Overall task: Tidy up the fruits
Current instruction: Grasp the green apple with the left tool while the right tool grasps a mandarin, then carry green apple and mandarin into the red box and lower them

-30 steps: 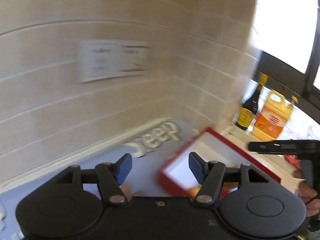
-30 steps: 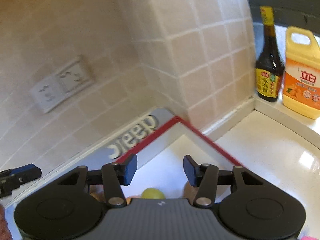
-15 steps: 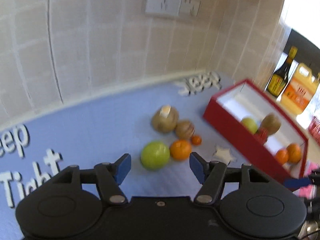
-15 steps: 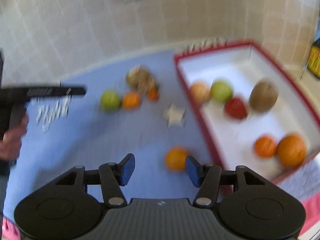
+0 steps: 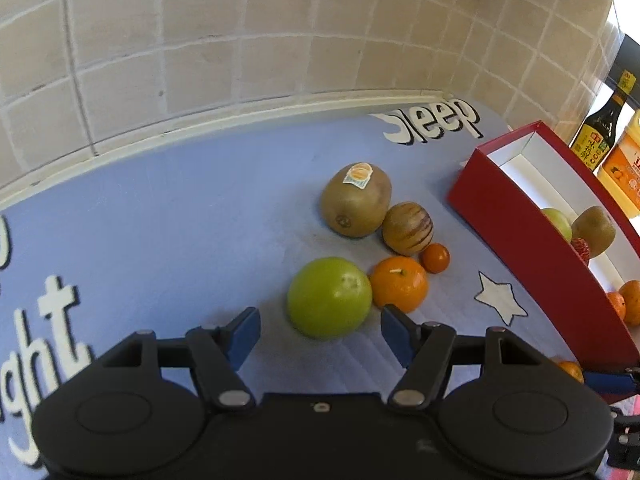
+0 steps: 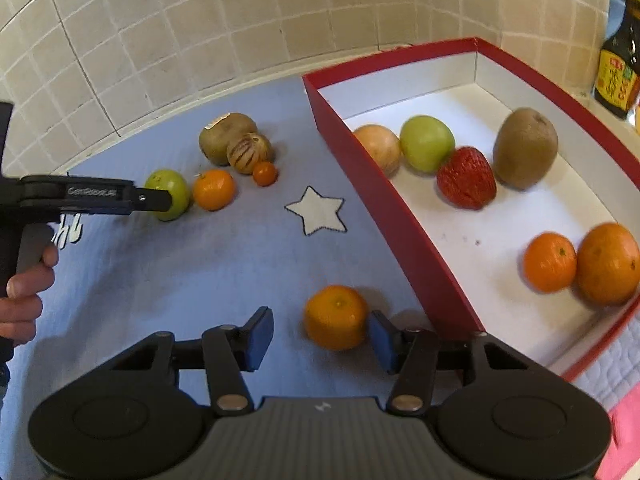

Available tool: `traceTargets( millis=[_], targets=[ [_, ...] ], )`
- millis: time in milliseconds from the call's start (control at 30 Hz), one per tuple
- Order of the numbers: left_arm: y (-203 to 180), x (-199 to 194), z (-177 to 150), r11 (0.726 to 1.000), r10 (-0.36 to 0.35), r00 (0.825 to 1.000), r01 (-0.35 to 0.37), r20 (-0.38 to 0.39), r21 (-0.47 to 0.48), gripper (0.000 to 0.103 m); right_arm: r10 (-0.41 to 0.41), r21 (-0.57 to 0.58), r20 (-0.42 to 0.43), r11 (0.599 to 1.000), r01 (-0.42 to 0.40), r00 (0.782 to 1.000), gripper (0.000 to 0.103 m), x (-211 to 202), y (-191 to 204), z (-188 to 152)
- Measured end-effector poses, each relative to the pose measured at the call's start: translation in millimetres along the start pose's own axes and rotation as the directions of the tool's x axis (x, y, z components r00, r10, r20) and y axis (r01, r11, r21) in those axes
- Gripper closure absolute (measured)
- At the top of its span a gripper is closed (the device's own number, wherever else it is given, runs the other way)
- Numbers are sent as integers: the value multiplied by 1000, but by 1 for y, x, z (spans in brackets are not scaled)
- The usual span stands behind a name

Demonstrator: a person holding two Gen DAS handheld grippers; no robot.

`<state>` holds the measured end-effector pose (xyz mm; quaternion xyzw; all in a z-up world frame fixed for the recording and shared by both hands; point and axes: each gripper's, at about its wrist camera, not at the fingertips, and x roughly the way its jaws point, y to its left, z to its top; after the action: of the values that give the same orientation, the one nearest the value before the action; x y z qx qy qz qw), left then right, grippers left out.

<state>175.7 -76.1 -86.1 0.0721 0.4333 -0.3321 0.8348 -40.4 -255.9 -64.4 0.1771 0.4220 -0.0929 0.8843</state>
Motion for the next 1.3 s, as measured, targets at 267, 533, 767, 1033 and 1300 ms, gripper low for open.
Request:
traceTargets(
  millis=[267,533,767,1033,1300],
  targets=[
    [-14,23,3,998,40,999,-39,-16,59,44,-90,15,52,996,90,995,52,9,8,-2],
    [-17,10,-4,994,70,997,-72,26,79,44,-89,53,46,995,86,995,62,14,5,-9],
    [-38,-30,6,992,16,993,-30,116,119,44,-15,-17,128,1000,17,992,63,-13,17,-4],
    [-105,-69,64,964,-119,956,47,267,261,44,-110,45,357,994,101,928,63,-77,-27,38],
    [-178,-25,125,908,-336,925,266,180,324,44,-224,257,303,955,147,926,63,-81,-105,46]
  ],
)
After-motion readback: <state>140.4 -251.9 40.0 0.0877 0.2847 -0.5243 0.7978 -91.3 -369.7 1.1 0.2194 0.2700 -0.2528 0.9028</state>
